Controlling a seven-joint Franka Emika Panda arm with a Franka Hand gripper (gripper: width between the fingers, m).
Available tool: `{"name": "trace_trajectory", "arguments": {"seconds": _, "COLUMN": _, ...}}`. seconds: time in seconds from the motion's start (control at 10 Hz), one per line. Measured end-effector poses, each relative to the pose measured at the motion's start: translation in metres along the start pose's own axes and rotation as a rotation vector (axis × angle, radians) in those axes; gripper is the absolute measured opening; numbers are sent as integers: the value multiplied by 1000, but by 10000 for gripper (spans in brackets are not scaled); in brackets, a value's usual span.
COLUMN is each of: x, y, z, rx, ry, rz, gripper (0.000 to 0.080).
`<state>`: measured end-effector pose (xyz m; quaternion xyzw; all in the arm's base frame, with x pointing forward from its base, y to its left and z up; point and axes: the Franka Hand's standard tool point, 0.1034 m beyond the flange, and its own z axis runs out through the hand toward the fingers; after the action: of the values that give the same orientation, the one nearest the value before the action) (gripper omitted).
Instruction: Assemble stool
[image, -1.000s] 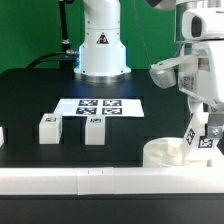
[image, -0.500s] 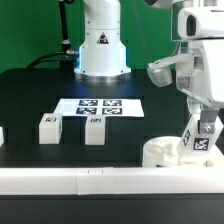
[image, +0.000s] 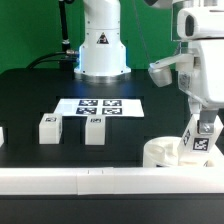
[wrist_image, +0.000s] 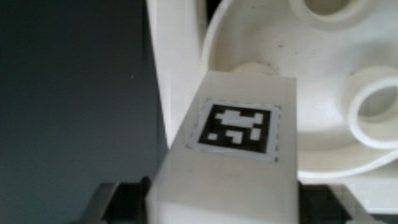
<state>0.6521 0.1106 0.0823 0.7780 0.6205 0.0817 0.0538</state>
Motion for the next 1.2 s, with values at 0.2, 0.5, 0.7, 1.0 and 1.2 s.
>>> {"name": "trace_trajectory", "arguments": {"seconds": 0.2, "x": 2, "y": 2, "z": 1, "rx": -25, "ry": 33, "rz": 235, "gripper": 369}}
{"name": "trace_trajectory", "arguments": {"seconds": 0.5, "x": 3, "y": 1, "z": 1, "rx": -18, "ry": 39, "rz": 477, "gripper": 364}}
{"name": "trace_trajectory", "arguments": {"seconds": 0.7, "x": 2, "y": 0, "z": 2, "rx": 0, "ry": 61, "rz": 762, "gripper": 352}}
{"name": "trace_trajectory", "arguments": {"seconds": 1.0, "x": 5, "y": -7, "z": 6, "rx": 18, "ry": 98, "rz": 1120, "gripper": 345}}
{"name": "trace_trajectory", "arguments": {"seconds": 1.2, "x": 5, "y": -8, "z": 7, "rx": 21, "ry": 114, "rz": 1356, "gripper": 345}}
